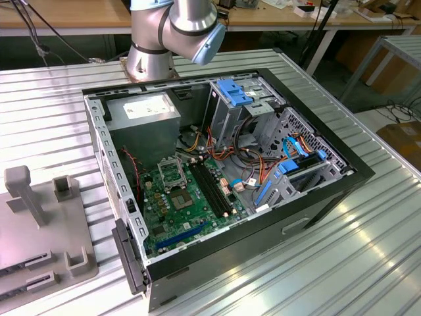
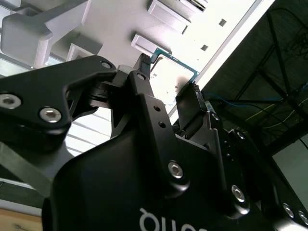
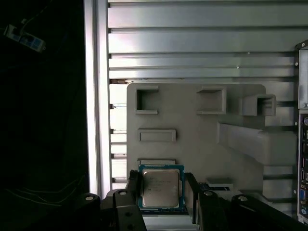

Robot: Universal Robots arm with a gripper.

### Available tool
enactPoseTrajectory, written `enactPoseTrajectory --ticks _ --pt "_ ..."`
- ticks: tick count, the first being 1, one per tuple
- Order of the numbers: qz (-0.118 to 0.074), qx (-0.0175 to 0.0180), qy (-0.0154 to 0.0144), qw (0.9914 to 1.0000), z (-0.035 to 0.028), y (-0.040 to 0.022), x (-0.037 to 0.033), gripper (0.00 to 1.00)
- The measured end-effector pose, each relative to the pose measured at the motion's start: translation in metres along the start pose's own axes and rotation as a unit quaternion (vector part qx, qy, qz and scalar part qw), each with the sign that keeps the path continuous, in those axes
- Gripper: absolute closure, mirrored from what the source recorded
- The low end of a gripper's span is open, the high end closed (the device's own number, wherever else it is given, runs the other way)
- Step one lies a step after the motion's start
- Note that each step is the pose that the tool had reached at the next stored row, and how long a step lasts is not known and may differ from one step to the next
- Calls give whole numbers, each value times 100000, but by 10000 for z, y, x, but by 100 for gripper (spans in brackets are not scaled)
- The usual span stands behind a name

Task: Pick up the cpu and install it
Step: 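Pick up the cpu and move it towards the insertion slot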

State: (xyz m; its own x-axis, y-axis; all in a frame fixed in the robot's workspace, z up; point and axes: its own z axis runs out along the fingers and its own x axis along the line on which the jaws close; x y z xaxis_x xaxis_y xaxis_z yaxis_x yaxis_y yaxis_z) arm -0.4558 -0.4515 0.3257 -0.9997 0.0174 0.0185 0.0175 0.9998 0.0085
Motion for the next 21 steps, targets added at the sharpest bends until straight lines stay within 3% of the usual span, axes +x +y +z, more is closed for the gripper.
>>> enactPoseTrajectory --ticks 12,21 --pt "0 -31 1 100000 -90 1 2 53" --pt "-2 -22 13 100000 -110 1 2 53"
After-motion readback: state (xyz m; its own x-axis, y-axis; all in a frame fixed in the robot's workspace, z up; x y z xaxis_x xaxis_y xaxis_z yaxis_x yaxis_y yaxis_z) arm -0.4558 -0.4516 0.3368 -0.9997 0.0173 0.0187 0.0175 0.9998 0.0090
